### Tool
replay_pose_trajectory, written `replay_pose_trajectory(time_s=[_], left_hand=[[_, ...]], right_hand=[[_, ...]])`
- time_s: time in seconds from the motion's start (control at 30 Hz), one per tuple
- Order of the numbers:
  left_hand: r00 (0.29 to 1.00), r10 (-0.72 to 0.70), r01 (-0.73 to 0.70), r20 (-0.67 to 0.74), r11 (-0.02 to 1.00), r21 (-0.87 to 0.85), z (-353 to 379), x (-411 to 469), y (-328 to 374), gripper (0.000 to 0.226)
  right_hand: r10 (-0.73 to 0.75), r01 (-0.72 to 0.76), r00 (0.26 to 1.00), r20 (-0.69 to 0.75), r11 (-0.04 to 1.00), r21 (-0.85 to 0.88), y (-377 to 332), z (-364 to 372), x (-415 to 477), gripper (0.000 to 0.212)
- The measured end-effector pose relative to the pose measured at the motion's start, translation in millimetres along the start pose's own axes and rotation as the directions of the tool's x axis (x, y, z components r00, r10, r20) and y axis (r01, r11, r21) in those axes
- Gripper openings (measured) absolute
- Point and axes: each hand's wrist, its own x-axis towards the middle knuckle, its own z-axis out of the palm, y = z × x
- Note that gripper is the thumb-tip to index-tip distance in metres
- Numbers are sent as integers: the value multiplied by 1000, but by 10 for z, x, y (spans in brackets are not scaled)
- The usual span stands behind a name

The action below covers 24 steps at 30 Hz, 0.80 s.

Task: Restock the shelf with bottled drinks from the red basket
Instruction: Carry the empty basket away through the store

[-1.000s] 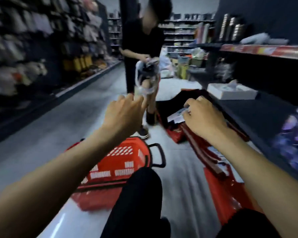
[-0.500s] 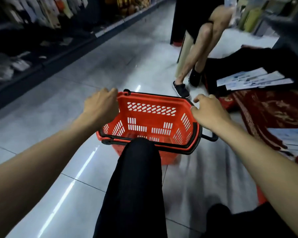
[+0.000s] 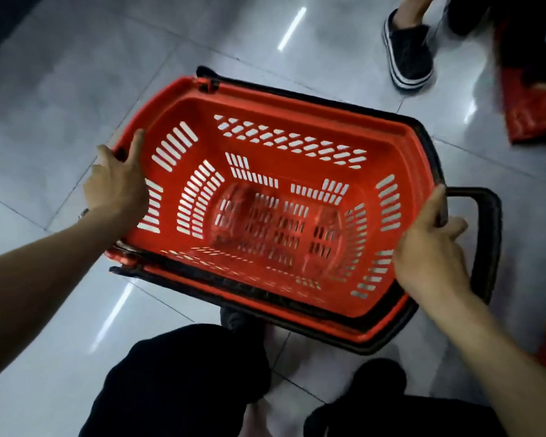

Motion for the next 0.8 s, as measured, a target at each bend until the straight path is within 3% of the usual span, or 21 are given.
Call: replay_pose_trajectory(time_s=[0.13,0.3,0.43,0.57,0.63,0.8], left_hand=[[994,-71,80,88,991,-106,-435,-222,88,58],[992,-63,72,111,994,-80,-1234,-417,17,58],[991,-60,78,121,985,-154,-2250,-592,-76,68],[990,-111,130,88,960,-247,-3479,-746,-232,68],[995,-95,101,40,972,-214,-4092,-831,-422,68],[976,-198,166,-96,948,-272,-5357,-1072,-1131,58]], right_hand=[[17,-16,1000,-10,997,79,-45,-285,-8,85],[13,-7,997,-72,997,82,-180,-1189,-191,75],[18,-12,997,-73,996,84,-377,-2147,-468,72],[-60,68,992,-107,995,74,-792,-3305,-780,70],[-131,140,982,-140,988,61,-1080,-3902,-912,68],[-321,342,908,-267,939,36,-1935,-5263,-1232,67]])
